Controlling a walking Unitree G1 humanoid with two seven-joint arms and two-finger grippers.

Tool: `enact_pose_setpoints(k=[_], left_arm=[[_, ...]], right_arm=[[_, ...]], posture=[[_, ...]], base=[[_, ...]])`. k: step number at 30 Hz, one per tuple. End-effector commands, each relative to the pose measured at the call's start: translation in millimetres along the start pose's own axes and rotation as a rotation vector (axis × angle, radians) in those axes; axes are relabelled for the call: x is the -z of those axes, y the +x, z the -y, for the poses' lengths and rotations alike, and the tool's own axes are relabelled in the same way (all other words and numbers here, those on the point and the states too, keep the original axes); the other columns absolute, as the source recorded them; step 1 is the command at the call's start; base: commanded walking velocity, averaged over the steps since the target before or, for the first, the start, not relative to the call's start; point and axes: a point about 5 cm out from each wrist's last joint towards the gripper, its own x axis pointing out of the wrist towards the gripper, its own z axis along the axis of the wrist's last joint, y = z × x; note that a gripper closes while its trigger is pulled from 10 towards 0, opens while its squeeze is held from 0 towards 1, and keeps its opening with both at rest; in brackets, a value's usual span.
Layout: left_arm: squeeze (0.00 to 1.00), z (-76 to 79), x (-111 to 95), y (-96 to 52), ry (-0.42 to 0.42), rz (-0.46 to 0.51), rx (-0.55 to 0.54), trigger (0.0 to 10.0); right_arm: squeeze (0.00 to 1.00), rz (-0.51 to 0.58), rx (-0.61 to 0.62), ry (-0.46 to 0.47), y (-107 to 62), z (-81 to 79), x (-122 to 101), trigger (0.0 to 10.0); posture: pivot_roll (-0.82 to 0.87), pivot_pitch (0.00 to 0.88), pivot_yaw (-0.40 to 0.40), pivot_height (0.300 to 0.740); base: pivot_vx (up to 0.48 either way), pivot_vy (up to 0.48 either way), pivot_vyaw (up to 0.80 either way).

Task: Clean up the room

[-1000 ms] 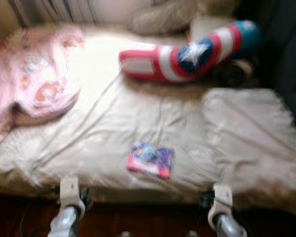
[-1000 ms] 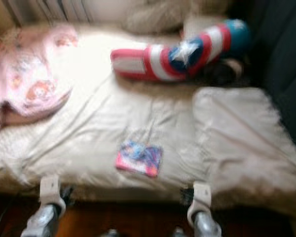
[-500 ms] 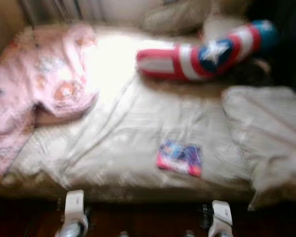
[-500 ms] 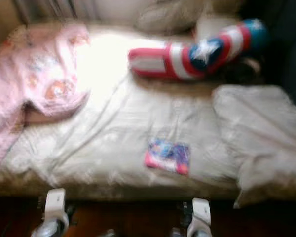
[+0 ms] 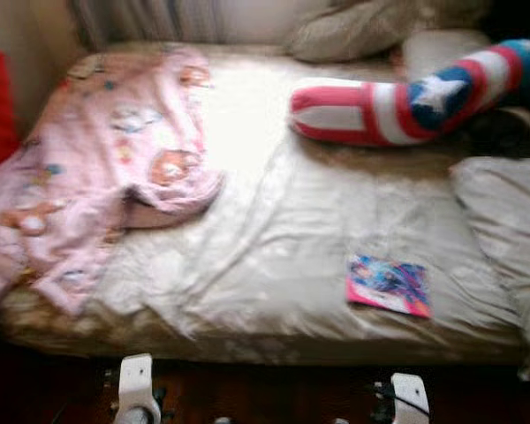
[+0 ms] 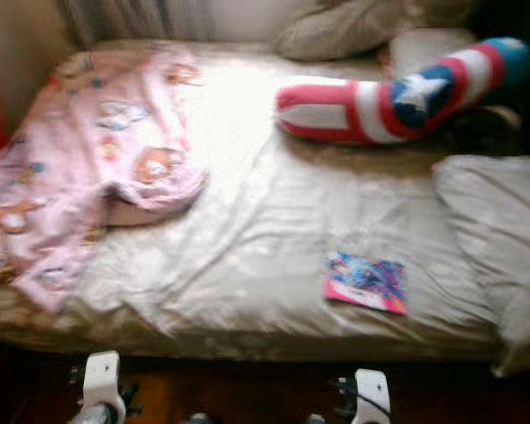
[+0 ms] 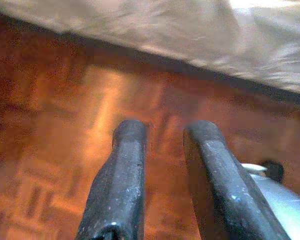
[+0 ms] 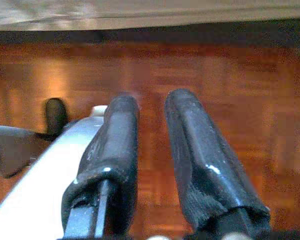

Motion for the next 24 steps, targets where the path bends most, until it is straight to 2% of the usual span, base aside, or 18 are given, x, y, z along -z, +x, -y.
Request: enact_pose_setpoints(k=[1, 3, 5, 12, 24], left_arm=[[0.0, 1.4, 15.5, -3.2, -0.015, -0.058, -0.008, 10.0], [0.0, 1.3, 16.8, -3.5, -0.02, -0.063, -0.01, 10.0], [0.0, 1.1, 17.6, -3.7, -0.031, -0.065, -0.014, 10.0], [0.0, 0.9, 21.6, -4.8, -0.03, -0.078, -0.012, 10.0], [0.0, -0.2, 23.3, -5.3, -0.027, -0.085, -0.011, 10.0]], right_arm=[[0.0, -0.038, 0.002, -0.011, -2.2, 1.0, 11.4, 10.0], [0.0, -0.044, 0.001, -0.01, -2.5, -0.4, 13.7, 10.0], [0.0, -0.056, 0.007, 0.017, -2.9, -0.5, 16.5, 10.0], [0.0, -0.058, 0.006, 0.02, -3.5, -1.2, 19.1, 10.0], [0.0, -0.062, 0.002, -0.004, -3.3, -2.9, 19.2, 10.0]], posture=[[0.03, 0.177, 0.011, 0.74], [0.04, 0.174, 0.01, 0.74], [0.03, 0.171, 0.01, 0.74], [0.03, 0.154, 0.015, 0.74], [0.03, 0.136, 0.017, 0.74]], base=[[0.0, 0.476, 0.79], [0.0, 0.476, 0.79], [0.0, 0.476, 0.0], [0.0, 0.476, 0.0], [0.0, 0.476, 0.0]])
